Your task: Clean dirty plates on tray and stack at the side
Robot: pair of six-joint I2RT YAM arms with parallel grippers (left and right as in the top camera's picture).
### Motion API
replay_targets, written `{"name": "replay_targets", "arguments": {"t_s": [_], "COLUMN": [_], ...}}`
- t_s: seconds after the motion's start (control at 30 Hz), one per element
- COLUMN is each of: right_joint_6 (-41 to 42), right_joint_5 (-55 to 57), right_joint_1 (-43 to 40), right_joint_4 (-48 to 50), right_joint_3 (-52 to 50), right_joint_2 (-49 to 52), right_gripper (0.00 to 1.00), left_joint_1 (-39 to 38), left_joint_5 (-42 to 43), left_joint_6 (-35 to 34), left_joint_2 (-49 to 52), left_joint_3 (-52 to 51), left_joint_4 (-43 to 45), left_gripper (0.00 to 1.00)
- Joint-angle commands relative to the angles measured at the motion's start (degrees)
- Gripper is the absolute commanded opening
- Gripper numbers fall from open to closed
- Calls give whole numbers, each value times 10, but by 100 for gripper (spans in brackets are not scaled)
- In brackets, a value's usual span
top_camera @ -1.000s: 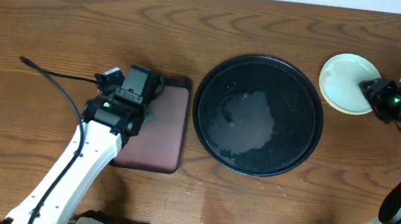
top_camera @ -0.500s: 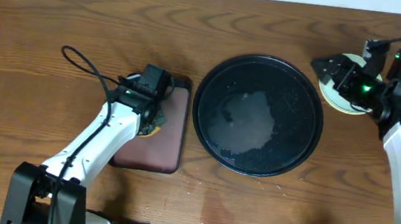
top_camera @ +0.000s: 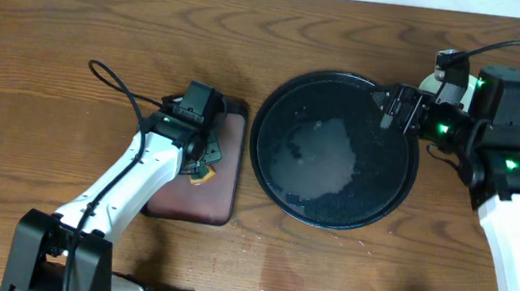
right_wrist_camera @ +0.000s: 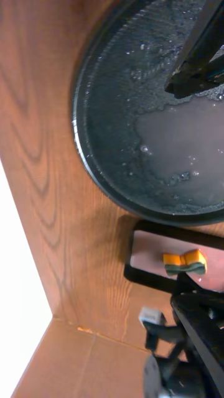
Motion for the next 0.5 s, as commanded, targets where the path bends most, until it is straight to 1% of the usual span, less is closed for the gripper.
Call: {"name": "replay_targets", "arguments": {"t_s": [0.0,0.13,0.17,0.2,0.27,0.47], "right_joint_6": [-39,-57,-74,-83,-100,-122], "right_joint_5": [5,14,15,21,40,102], "right_joint_1": [12,12,12,12,12,15], "right_joint_4": [-9,-45,-62,-78,-118,-244], "right_joint_3": [3,3,3,3,3,3], "right_joint_2": [-44,-96,-111,-122,-145,-218], "right_gripper": [99,99,99,99,99,99], "left_joint_1": [3,3,3,3,3,3], "left_joint_5": [2,2,2,2,4,7], "left_joint_6": [33,47,47,47,47,48], "left_joint_2": [-12,-70,-92,-113,-160,-334], "left_joint_3": [16,57,67,74,82,82], "left_joint_4": [-6,-49,-63,-75,-104,-196], "left_gripper": [45,47,51,53,56,58]}}
